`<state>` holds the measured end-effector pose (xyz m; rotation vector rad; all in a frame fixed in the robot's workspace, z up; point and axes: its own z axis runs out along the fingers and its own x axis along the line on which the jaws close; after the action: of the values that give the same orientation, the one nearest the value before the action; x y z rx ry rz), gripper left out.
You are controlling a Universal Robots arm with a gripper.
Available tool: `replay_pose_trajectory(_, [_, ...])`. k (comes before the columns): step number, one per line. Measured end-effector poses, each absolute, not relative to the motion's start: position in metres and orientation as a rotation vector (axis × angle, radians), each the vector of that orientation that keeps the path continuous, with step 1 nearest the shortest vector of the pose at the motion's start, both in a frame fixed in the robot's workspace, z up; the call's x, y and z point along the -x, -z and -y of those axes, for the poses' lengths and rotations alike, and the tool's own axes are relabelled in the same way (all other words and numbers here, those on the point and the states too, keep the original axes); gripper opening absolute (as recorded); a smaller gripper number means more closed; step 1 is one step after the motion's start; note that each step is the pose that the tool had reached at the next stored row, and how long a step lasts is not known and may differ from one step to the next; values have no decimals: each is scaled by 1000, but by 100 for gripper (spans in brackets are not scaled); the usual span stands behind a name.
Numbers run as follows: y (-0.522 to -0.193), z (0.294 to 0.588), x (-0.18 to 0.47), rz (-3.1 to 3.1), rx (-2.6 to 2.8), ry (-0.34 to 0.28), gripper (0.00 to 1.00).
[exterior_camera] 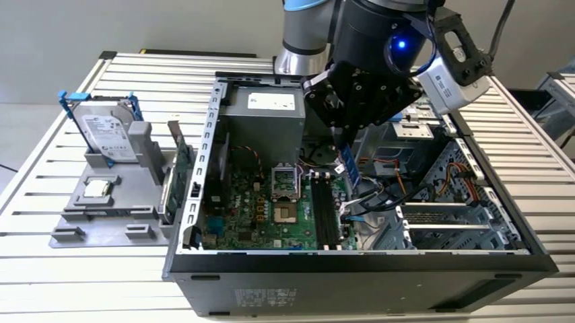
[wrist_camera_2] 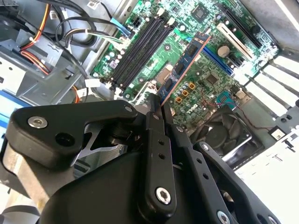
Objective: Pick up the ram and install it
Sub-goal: 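Insert the ram into the slot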
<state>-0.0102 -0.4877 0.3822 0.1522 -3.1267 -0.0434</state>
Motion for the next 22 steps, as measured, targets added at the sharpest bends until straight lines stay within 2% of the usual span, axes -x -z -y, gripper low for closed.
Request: replay_pose_trajectory(22, [-372, 488, 4, 3127, -152, 44, 0])
